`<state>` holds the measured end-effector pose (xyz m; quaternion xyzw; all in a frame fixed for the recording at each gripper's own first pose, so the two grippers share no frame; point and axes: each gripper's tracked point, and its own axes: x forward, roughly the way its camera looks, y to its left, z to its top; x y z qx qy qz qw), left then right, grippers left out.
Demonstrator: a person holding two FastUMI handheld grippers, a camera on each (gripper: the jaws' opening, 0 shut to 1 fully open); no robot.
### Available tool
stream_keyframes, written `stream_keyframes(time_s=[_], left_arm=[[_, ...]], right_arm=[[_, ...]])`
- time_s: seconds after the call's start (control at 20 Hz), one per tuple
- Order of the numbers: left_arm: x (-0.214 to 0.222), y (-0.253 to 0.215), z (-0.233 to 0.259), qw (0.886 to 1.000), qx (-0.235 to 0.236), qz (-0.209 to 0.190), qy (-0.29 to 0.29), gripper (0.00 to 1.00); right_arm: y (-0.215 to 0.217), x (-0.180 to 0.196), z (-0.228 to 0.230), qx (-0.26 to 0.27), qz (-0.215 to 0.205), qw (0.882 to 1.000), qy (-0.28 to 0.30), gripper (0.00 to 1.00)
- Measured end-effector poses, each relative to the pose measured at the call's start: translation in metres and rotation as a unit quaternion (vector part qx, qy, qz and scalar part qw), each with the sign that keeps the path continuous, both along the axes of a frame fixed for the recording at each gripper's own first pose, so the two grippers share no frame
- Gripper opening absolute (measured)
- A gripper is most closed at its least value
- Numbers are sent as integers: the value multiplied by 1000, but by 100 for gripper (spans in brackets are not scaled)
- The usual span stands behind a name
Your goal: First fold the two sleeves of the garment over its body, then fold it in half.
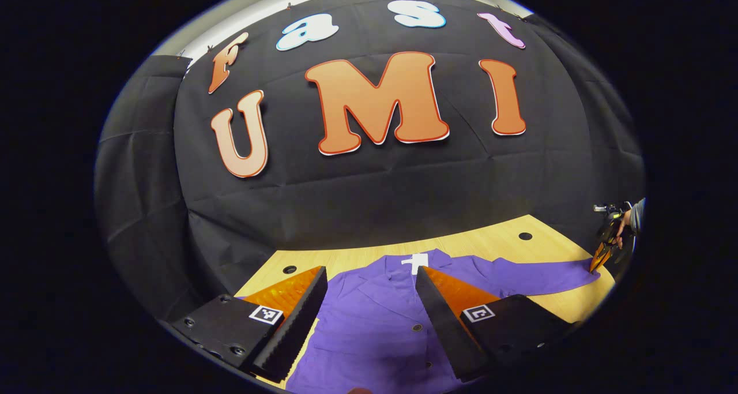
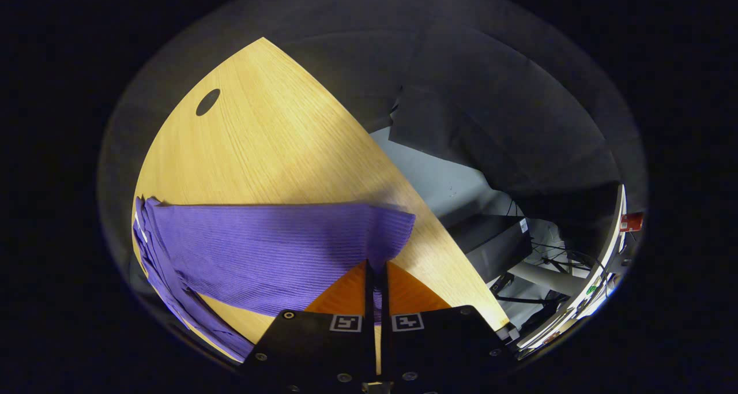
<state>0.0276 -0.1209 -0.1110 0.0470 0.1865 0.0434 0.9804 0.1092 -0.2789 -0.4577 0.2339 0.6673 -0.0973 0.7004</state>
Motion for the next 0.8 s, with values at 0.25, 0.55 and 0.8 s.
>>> stream_keyframes(time_s=[0.25, 0.55, 0.8], left_arm=[[0, 18, -1, 1000, -3, 1, -1, 97], [4, 50, 9, 1000, -14, -10, -21, 97], [-2, 103, 8, 999, -26, -1, -29, 97]], right_arm=[[15, 10, 45, 14, -15, 999, -37, 4], [73, 22, 129, 35, 7, 994, -105, 4], [137, 36, 202, 34, 46, 987, -153, 3]])
